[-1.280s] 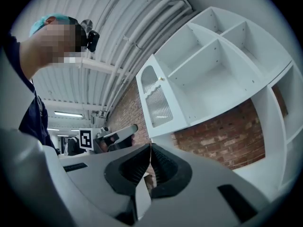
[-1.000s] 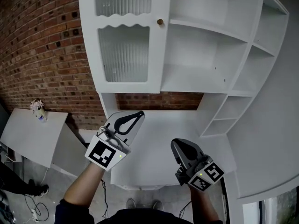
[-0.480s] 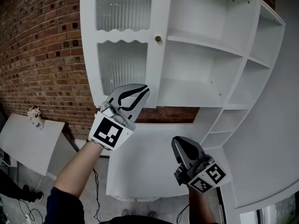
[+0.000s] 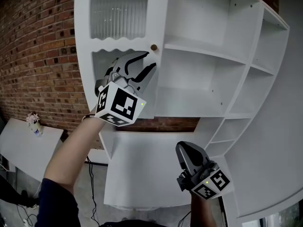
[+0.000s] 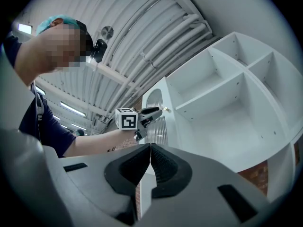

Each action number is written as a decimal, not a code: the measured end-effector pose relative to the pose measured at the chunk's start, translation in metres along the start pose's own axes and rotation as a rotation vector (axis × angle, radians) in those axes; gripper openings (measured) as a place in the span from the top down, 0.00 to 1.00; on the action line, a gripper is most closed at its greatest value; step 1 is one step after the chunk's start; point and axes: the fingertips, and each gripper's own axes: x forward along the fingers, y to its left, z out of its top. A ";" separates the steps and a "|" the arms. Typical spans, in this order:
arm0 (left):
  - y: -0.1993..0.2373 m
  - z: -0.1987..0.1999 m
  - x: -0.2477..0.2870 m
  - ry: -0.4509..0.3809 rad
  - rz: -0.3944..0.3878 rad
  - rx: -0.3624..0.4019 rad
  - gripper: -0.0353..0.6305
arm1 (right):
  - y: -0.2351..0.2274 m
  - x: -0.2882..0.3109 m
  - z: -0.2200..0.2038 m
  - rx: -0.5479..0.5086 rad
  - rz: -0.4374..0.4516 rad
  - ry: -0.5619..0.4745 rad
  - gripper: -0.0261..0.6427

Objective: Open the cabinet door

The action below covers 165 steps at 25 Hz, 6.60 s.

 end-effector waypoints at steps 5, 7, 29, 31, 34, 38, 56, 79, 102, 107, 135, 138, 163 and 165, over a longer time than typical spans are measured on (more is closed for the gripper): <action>0.021 -0.001 0.027 0.040 0.041 0.097 0.75 | -0.008 -0.003 0.001 0.002 -0.008 -0.004 0.92; 0.023 -0.002 0.034 0.054 0.038 0.128 0.75 | -0.013 -0.005 0.001 0.001 -0.015 -0.007 0.92; 0.020 0.001 0.029 0.101 0.023 0.137 0.83 | -0.012 -0.014 0.000 0.021 -0.029 0.003 0.92; 0.019 0.008 0.022 0.087 0.021 0.134 0.83 | -0.009 -0.014 0.001 0.021 -0.023 0.002 0.92; 0.019 0.019 0.006 0.062 0.015 0.129 0.84 | -0.001 -0.012 0.001 0.021 -0.012 0.005 0.92; 0.019 0.030 -0.018 0.043 0.001 0.123 0.83 | 0.012 -0.009 -0.002 0.029 0.003 0.014 0.92; 0.034 0.060 -0.110 -0.017 -0.049 0.214 0.83 | 0.065 0.014 -0.011 0.057 0.085 0.023 0.92; 0.081 0.049 -0.223 0.010 -0.057 0.266 0.83 | 0.120 0.057 -0.030 0.084 0.223 0.069 0.92; 0.126 0.015 -0.279 0.032 0.013 0.213 0.82 | 0.174 0.100 -0.058 0.089 0.299 0.133 0.92; 0.127 0.012 -0.280 0.042 0.019 0.209 0.82 | 0.176 0.100 -0.061 0.092 0.304 0.136 0.92; 0.067 0.028 -0.362 -0.053 0.249 -0.161 0.92 | 0.161 0.062 -0.057 0.096 0.222 0.147 0.92; 0.010 0.018 -0.349 -0.037 0.165 -0.288 0.93 | 0.153 0.053 -0.056 0.096 0.213 0.150 0.92; -0.266 -0.068 -0.282 0.195 -0.209 -1.025 0.94 | 0.094 -0.029 -0.117 0.194 0.067 0.270 0.92; -0.272 -0.068 -0.279 0.204 -0.219 -1.029 0.94 | 0.088 -0.032 -0.122 0.203 0.057 0.276 0.92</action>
